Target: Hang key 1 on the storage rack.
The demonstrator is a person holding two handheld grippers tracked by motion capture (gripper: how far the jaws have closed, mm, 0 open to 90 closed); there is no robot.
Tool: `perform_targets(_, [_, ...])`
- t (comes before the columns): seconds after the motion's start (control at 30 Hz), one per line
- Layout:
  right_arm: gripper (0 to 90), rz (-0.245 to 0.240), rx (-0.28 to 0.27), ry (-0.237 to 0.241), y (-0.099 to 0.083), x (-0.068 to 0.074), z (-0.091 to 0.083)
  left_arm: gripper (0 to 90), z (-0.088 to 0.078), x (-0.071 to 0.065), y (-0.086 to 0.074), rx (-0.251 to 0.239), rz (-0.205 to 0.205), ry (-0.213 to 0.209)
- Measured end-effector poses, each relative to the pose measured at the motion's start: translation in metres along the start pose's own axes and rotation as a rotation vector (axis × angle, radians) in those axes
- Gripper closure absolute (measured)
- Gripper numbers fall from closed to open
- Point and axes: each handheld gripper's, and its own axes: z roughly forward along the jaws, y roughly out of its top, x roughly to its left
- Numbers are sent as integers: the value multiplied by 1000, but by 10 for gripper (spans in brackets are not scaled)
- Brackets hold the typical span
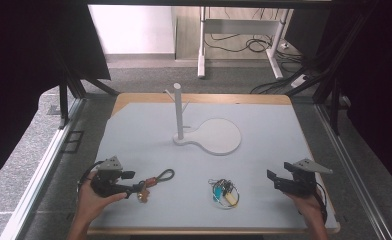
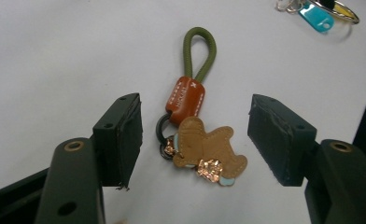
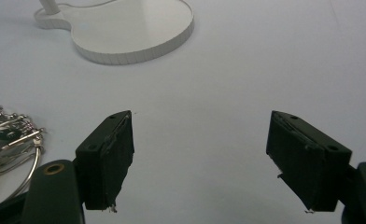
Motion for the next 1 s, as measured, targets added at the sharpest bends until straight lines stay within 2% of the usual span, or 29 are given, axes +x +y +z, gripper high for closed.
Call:
perform_targets(0.17, [278,12,-21,-33,-3,-6,0,357,-1,2,0,-8,-4,6])
perform_targets(0.4, [301,21,-19,-43,-8,-10,0,356,-2,2,0,3,-8,12])
perform_targets(0.5, [321,58,-4,-7,-8,-13,-1,357,-2,3,1,9,-10,15])
perform_targets(0.6, [323,56,-13,-10,-8,-16,-3,354,-1,3,3,29,-9,5])
perform_targets(0.73, [317,48,-25,-6,-8,-18,-4,353,-2,5,4,15,-22,-5])
perform_targets(0.9, [314,59,-18,-7,-10,-22,-1,353,-6,7,6,17,-58,17])
perform_targets(1.0, [311,53,-11,-9,-11,-23,0,357,-8,6,10,39,-49,41])
